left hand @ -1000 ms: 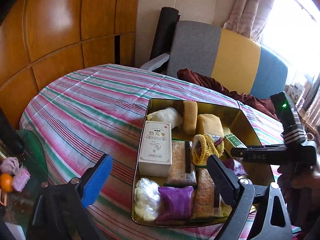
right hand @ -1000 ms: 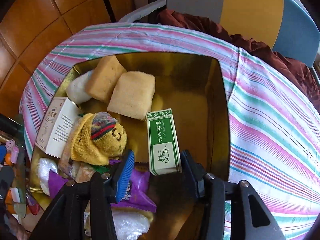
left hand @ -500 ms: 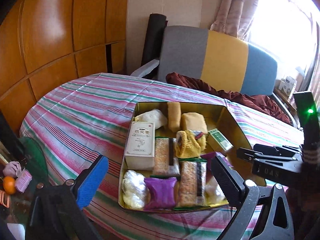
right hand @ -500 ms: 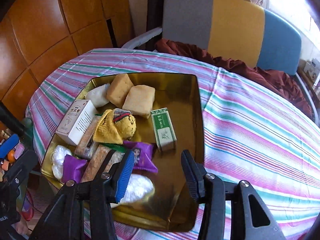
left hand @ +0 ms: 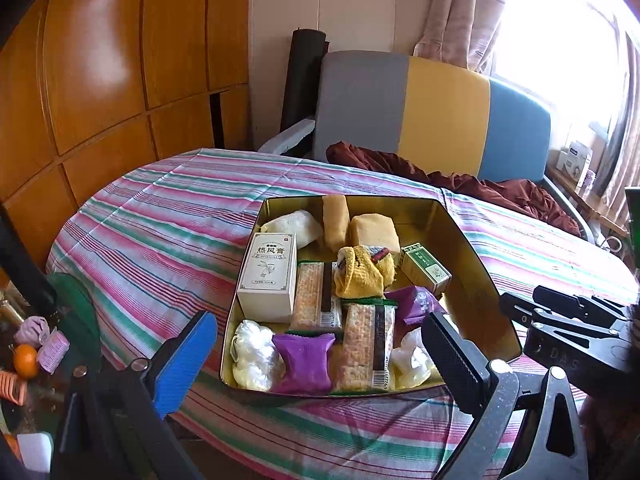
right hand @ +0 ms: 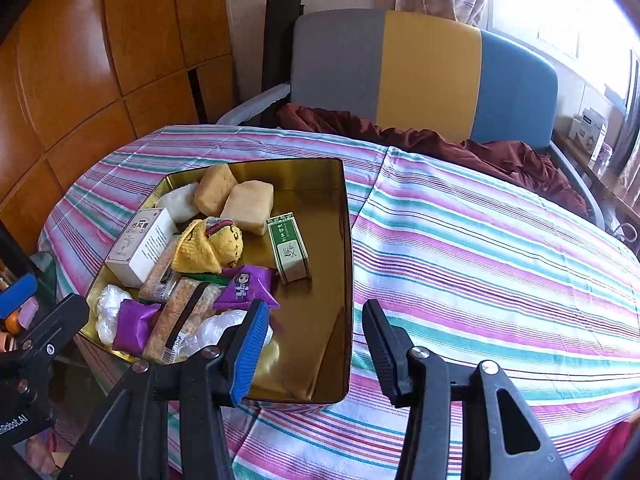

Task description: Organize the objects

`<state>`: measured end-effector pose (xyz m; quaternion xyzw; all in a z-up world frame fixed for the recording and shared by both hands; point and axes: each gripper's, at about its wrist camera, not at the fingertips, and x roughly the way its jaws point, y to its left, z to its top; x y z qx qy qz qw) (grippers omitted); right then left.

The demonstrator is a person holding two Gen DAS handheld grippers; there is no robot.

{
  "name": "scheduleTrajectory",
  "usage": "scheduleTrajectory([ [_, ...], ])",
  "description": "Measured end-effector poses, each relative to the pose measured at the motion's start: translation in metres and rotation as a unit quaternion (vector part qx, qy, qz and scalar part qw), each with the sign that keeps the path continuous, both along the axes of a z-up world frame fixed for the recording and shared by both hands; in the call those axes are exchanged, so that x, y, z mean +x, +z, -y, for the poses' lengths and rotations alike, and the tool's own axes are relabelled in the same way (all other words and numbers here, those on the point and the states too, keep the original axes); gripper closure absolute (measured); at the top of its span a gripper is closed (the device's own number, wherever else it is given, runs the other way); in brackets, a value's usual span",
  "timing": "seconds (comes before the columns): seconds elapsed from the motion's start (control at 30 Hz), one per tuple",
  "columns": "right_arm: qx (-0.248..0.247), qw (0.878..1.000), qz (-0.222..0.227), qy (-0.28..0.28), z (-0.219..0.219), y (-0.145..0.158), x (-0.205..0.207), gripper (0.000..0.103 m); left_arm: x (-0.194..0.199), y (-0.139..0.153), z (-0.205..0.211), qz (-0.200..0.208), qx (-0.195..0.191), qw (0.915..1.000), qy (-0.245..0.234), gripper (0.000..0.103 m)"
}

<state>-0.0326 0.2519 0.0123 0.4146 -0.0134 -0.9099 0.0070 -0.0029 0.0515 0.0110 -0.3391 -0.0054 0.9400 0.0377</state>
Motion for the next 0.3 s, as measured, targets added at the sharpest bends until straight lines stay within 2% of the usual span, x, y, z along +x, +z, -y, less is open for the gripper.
scheduleTrajectory([
  [0.1,0.001,1.0,0.0,0.002,0.0017,-0.0005,0.0018,0.054,0.0022,0.0007,0.0003,-0.008,-0.002,1.0,0.002,0.0],
  [0.2,0.003,1.0,0.001,0.004,0.0047,-0.0016,0.002,0.054,0.0054,0.0021,0.0055,-0.02,0.02,0.9996,-0.006,0.0],
  [0.3,0.003,1.0,0.002,0.007,0.007,-0.0021,0.0023,0.054,0.0031,0.0021,0.0063,-0.018,0.017,0.9997,-0.005,0.0],
])
